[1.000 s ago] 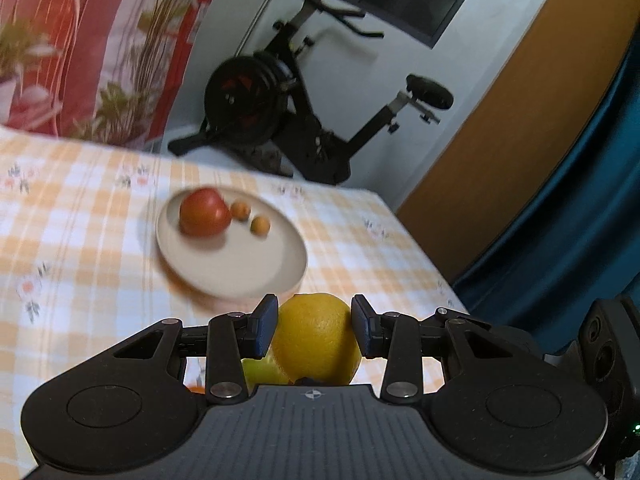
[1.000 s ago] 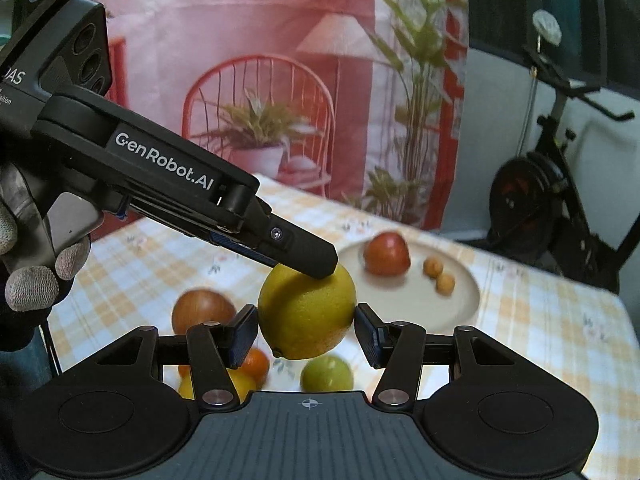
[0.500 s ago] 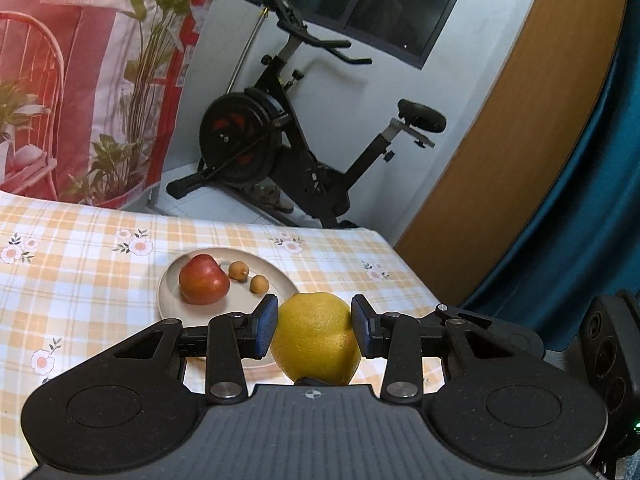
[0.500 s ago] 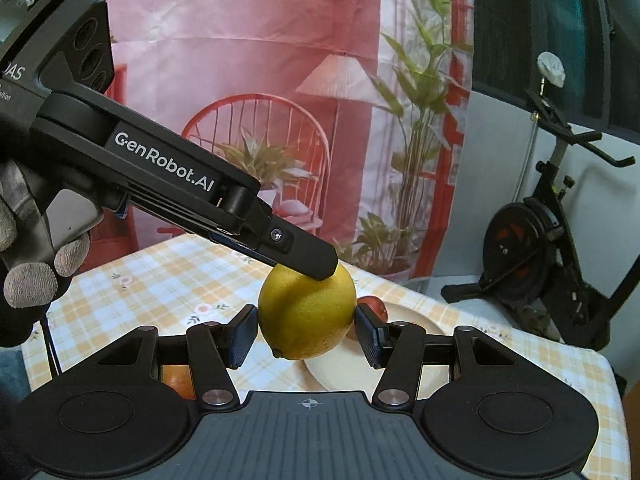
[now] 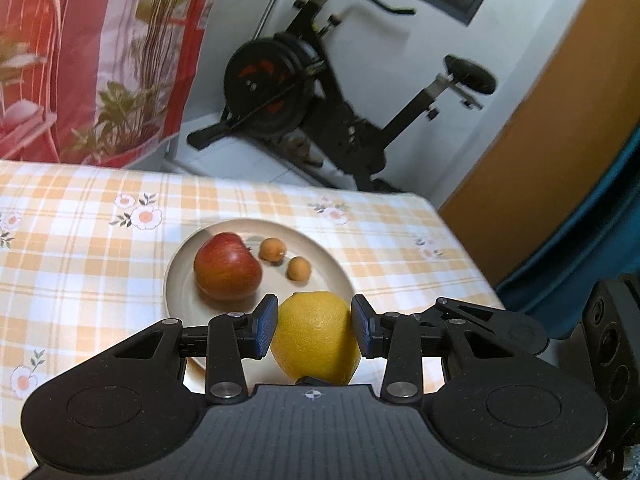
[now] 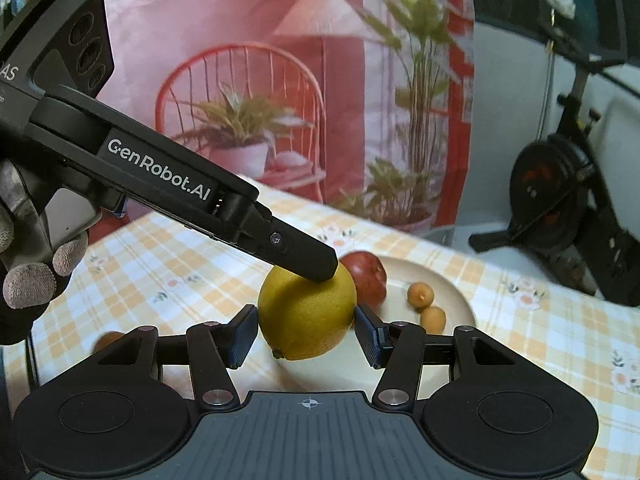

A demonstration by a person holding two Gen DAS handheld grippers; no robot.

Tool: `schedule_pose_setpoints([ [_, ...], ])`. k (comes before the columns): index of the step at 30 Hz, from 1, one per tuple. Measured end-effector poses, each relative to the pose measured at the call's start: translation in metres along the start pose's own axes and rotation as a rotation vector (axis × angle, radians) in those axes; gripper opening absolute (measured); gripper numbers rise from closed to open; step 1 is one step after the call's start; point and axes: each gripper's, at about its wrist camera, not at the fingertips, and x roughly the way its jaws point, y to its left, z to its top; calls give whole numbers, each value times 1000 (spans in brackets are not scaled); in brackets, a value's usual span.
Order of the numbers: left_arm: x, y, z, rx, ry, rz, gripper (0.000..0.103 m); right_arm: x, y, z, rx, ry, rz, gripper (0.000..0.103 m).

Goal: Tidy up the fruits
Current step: 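Carry the lemon with both grippers over the cream plate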

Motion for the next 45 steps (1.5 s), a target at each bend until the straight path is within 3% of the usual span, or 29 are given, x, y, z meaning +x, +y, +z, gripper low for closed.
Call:
schedule_pose_setpoints([
  [10, 65, 13, 15, -9, 97, 13, 41, 48, -44, -17, 53, 87, -18, 49],
  [17, 76, 15, 26, -27, 69, 6, 40, 60, -64, -18, 67, 78, -28, 48],
  [37, 60, 21, 38, -33, -13, 63, 40, 86, -78, -5, 58, 12, -116, 49],
  [45, 41, 18, 35, -24, -41, 89, 40, 67, -75, -5, 73, 19, -123, 51],
])
